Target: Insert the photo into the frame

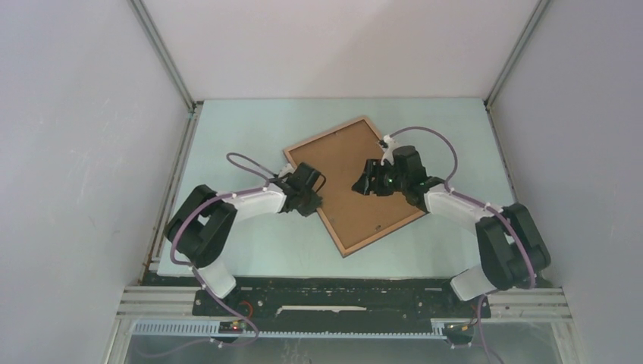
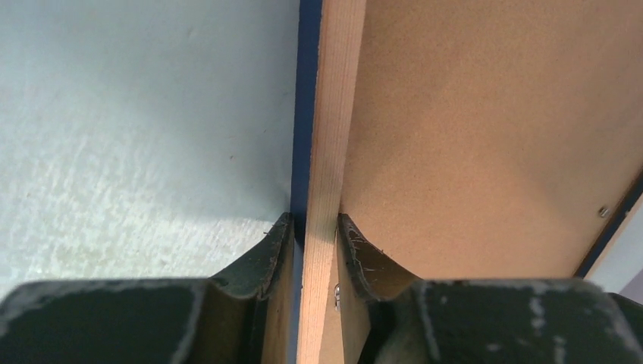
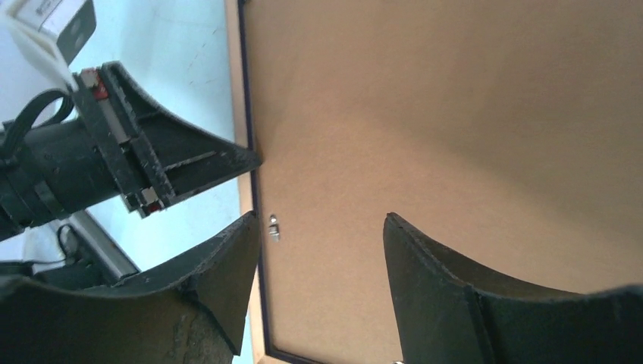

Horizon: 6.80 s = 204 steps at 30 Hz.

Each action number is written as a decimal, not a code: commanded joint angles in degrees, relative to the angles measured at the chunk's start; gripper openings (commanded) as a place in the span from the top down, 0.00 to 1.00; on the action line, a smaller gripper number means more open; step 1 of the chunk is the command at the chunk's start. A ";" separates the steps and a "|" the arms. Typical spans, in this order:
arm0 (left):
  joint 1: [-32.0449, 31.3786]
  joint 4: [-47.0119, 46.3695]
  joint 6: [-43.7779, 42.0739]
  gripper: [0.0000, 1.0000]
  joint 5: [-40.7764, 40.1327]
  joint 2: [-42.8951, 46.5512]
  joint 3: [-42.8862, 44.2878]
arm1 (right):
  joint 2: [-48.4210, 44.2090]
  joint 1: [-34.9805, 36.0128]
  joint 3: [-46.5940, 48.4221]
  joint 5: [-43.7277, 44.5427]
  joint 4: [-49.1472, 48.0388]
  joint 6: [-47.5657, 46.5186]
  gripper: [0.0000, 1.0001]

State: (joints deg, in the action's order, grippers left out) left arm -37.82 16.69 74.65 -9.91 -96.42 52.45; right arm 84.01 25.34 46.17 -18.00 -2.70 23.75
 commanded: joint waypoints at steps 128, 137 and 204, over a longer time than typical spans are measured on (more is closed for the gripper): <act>7.77 -19.68 -17.19 1.00 25.05 -4.05 2.71 | 32.67 4.57 18.84 -27.45 -1.65 18.85 0.62; 8.73 -11.72 -24.21 1.00 21.29 -5.24 5.59 | 22.41 2.77 12.69 -22.09 -3.65 13.64 0.61; -6.32 14.24 -36.50 1.00 -11.78 -6.91 17.77 | -12.16 -5.65 -8.30 2.84 -8.34 4.34 0.41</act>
State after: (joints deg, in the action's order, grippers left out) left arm -46.46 34.35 53.76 -16.99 -104.38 67.72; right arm 70.98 19.99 37.80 -13.98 -8.69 27.20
